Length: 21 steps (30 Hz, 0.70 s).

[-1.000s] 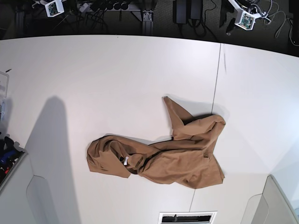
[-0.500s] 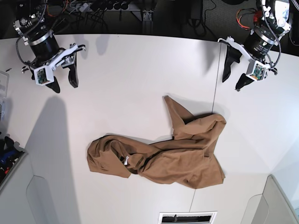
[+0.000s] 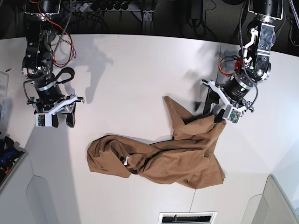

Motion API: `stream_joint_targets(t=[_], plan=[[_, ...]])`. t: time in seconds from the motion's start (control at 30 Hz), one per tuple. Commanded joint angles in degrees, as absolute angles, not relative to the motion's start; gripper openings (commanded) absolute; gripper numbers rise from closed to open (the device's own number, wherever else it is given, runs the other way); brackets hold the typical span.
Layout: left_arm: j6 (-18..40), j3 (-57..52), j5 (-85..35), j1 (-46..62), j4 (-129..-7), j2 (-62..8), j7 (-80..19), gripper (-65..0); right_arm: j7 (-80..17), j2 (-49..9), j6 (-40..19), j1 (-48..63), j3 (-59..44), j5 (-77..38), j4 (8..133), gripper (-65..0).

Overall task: Layout the t-shirt on the table in an organized manner, then fold the t-shirt properly
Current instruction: 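Reach both grippers down and grasp opposite ends of the tan shirt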

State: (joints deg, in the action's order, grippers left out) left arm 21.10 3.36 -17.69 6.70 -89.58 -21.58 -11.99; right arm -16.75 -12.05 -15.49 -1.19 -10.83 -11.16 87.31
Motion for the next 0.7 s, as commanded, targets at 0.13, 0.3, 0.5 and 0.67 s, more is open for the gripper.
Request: stream_joint_targets(t=[0.13,0.3,0.5,0.67], plan=[[20.2,4.1,-18.5,1.0,-84.2,-20.7,-10.6,-32.7,-15.3,-8.0,-15.2,-8.4,-11.1,-7.8,80.3,-32.5],[20.2,4.1,-19.5,-2.9,-79.1,-18.7,-10.6,-32.7,-15.2,-5.3,-14.6,-15.6,-11.0,-6.9,72.4,-32.5],[20.2,4.1,-19.5,-4.8,-75.7,-17.1,-10.6,-32.7,-15.0,-2.6,-14.5,-21.5,-10.9,-5.4,64.7,-32.5],[20.2,4.1,-19.5,-4.9,-74.9,-16.7,-10.5,-32.8,-12.6,-1.1,-14.7,-25.1,-10.9,-4.9,57.9,-32.5]])
